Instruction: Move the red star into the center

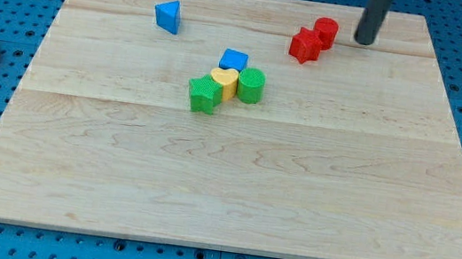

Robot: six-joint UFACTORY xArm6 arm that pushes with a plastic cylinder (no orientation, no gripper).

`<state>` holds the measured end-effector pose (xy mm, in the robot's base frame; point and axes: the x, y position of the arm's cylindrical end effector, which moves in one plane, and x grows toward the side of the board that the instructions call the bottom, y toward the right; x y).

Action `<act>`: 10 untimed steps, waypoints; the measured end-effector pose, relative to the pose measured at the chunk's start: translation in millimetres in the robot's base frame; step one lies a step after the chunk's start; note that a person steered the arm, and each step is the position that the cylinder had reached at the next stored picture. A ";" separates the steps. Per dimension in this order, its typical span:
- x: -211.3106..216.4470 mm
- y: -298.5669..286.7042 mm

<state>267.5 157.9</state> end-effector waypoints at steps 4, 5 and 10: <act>43.2 -44.4; 5.7 -100.3; 17.7 -146.0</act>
<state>285.2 11.9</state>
